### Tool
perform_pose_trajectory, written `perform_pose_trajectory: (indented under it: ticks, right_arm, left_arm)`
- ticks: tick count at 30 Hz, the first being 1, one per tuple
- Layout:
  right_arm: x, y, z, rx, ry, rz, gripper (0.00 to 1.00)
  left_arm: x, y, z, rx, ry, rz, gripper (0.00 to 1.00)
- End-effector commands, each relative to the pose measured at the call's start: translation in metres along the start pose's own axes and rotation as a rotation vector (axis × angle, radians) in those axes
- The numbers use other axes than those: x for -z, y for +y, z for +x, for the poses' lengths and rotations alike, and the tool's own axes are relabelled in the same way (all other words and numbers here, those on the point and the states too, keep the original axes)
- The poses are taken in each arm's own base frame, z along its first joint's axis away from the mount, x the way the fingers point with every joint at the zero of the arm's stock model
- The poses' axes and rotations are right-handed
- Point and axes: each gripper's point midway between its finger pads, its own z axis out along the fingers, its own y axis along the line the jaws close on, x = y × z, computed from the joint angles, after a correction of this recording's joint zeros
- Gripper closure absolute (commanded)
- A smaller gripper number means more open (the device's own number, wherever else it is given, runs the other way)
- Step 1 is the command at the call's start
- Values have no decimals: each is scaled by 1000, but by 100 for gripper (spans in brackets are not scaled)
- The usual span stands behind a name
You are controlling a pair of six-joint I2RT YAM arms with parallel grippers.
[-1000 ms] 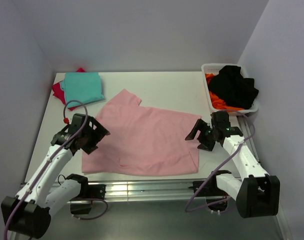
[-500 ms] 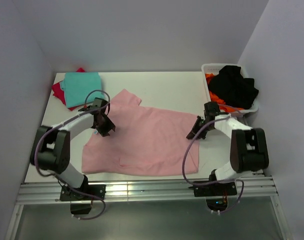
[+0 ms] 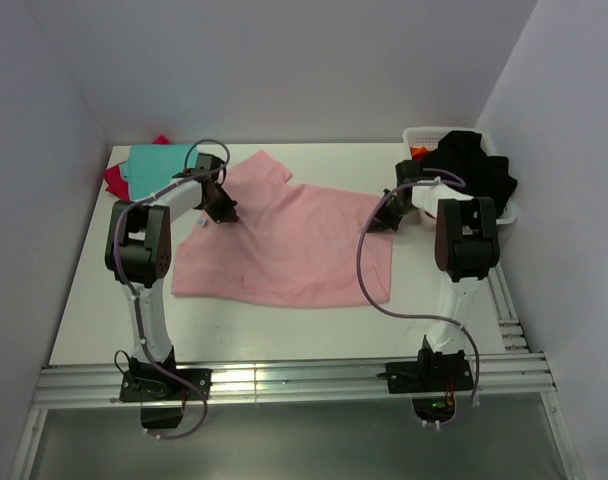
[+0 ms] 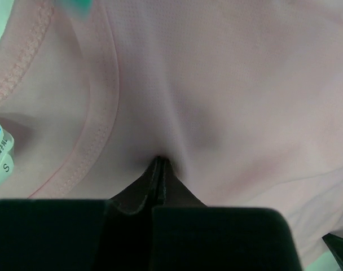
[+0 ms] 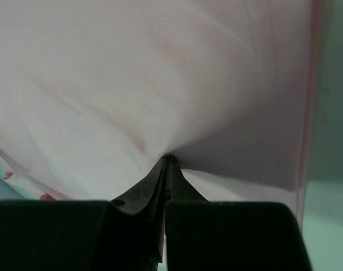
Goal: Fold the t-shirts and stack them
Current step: Flatten the tshirt out
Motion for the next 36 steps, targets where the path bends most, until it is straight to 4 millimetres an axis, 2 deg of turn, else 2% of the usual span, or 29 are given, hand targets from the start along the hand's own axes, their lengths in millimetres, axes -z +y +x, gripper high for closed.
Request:
perform_pose_trajectory:
  ticks: [1,2,4,6,7,8,10,11,12,13,14,15,16,17,18,19,20,21,22,23,24,25,26,27,28,30,32,33,36]
  right_arm:
    - [0,22,-37,22,-48,14,100]
    - [-10,20,-41,16,-32,28,100]
    - [-6,40,-63,25,-73,-11,100]
    - [-13,48,-74,29,-72,-22,100]
    - [-7,60,-86,44,-96,-40,100]
    - [-15,60,-87,41,-78,-44,100]
    - [-12,69,-95,55,-89,-63,98]
    - [-9,73,-96,64,-92,-72,86]
    - [-5,75,-96,76,-99,-77,76]
    - [7,79,-95,86,-116,-84,58]
    - [14,82,-94,93,-127,-89,52]
    - [23,84,-92,103,-139,-92,50]
    - [42,88,-89,115,-162,-100,48]
    - [52,89,-86,123,-174,-99,47]
    - [62,89,-82,130,-188,-95,47]
    - [84,92,-73,136,-210,-107,47]
    - [96,92,-67,138,-221,-116,47]
    - [105,92,-60,138,-229,-122,47]
    - [122,89,-46,139,-240,-123,47]
    - [127,89,-36,141,-236,-126,47]
    - [133,88,-27,130,-234,-134,47]
    - [139,83,-11,129,-230,-137,47]
    - [141,81,-2,124,-222,-140,47]
    - [139,81,9,124,-208,-140,48]
    - [136,73,22,122,-191,-129,48]
    - [122,65,43,124,-150,-100,48]
    - [111,62,54,123,-128,-79,49]
    - [105,64,63,141,-109,-71,49]
    - [87,65,69,154,-82,-29,50]
  left_arm:
    - [-33,26,-14,-2,29,-87,100]
    - [-37,18,-26,0,15,-77,100]
    - [-35,9,-45,14,-9,-56,100]
    - [-38,4,-56,25,-11,-41,100]
    - [-32,-5,-71,35,-33,-20,98]
    - [-30,-11,-75,38,-28,3,94]
    - [-20,-21,-88,44,-41,34,58]
    - [-14,-26,-89,47,-39,57,44]
    - [5,-38,-98,43,-74,100,24]
    - [13,-40,-98,46,-86,118,17]
    - [43,-52,-107,43,-133,168,11]
    - [58,-56,-110,40,-157,192,6]
    - [69,-55,-109,42,-169,199,5]
    - [101,-62,-115,40,-216,239,4]
    - [114,-62,-115,40,-233,245,4]
    - [124,-58,-114,40,-240,243,4]
    - [144,-56,-111,41,-252,248,5]
    - [152,-51,-108,43,-252,242,6]
    - [151,-41,-98,41,-235,224,7]
    - [155,-36,-93,41,-236,226,8]
    - [173,-36,-89,38,-264,255,9]
    - [163,-19,-73,44,-235,225,9]
    - [178,-17,-68,50,-253,255,9]
    - [177,-13,-60,55,-242,265,9]
    - [166,-2,-46,66,-217,259,9]
    - [168,1,-36,71,-206,291,10]
    - [156,13,-18,74,-159,275,12]
    - [152,17,-14,70,-150,265,12]
    - [143,29,-3,45,-119,233,13]
